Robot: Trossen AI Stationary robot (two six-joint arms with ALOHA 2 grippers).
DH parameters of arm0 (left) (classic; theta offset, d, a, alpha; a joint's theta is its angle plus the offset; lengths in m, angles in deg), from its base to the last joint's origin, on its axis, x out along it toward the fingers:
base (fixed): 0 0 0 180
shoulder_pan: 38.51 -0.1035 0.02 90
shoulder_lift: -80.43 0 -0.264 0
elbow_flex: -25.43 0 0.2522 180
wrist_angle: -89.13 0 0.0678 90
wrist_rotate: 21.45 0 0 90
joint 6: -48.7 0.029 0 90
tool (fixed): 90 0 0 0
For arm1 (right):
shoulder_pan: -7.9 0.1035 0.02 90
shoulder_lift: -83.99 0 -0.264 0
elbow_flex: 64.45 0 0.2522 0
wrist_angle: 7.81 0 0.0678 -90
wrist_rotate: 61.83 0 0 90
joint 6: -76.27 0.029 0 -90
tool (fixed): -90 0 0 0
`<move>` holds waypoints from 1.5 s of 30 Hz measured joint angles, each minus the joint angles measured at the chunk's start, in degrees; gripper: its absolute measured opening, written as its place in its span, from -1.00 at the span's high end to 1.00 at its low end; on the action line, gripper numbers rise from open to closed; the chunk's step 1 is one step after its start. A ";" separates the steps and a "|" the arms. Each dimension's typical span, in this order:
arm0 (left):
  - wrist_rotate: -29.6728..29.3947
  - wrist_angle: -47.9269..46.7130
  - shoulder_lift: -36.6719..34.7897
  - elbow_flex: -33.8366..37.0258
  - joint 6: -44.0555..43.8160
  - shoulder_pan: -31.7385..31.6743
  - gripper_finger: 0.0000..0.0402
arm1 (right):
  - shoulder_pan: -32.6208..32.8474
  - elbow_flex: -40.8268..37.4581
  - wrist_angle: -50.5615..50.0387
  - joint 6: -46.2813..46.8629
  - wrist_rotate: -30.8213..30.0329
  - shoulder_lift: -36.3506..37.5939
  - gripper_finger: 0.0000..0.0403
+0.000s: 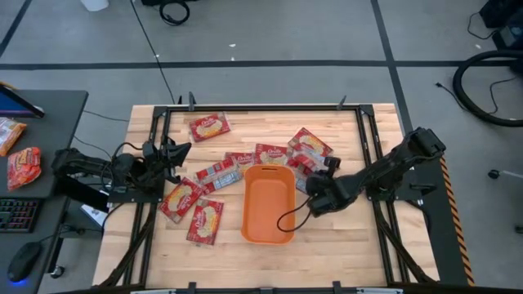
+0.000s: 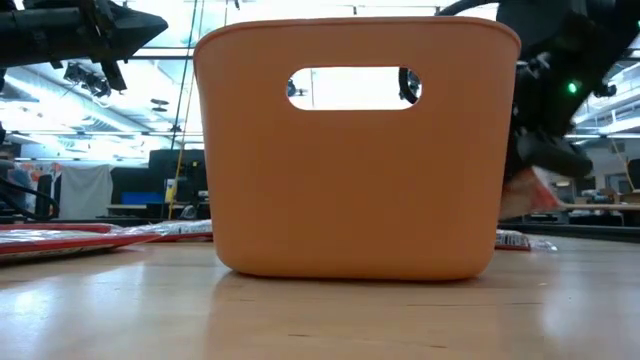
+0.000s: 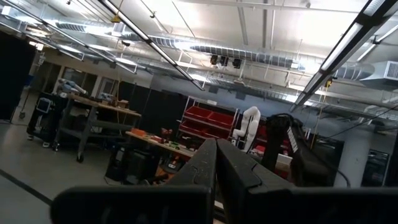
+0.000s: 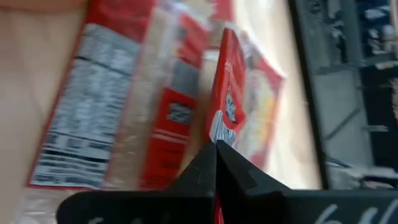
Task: Sort popcorn bags into baskets
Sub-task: Put the red popcorn bag into the orange bin
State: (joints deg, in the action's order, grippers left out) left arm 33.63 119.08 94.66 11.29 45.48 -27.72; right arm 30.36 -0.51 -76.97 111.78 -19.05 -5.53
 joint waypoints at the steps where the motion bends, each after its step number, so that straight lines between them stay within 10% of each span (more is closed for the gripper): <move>1: 0.00 0.00 -0.01 0.00 0.02 0.00 0.92 | 0.02 1.25 -2.26 0.83 -0.38 0.00 0.98; 24: 0.00 -0.02 -0.01 0.00 0.05 0.00 0.92 | 2.49 19.10 -17.02 -11.63 1.13 13.76 0.99; 34: 0.00 -0.01 -0.01 0.00 1.37 -0.01 0.92 | 0.89 19.33 5.73 -38.62 24.91 25.92 0.99; 45: 0.00 0.00 -0.01 -0.02 1.55 0.00 0.92 | -5.60 27.60 6.45 -48.41 46.53 13.90 0.99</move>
State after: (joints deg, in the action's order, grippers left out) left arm 33.63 119.08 94.65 11.27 47.03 -27.72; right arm 24.76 27.10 -70.52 63.38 27.48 8.37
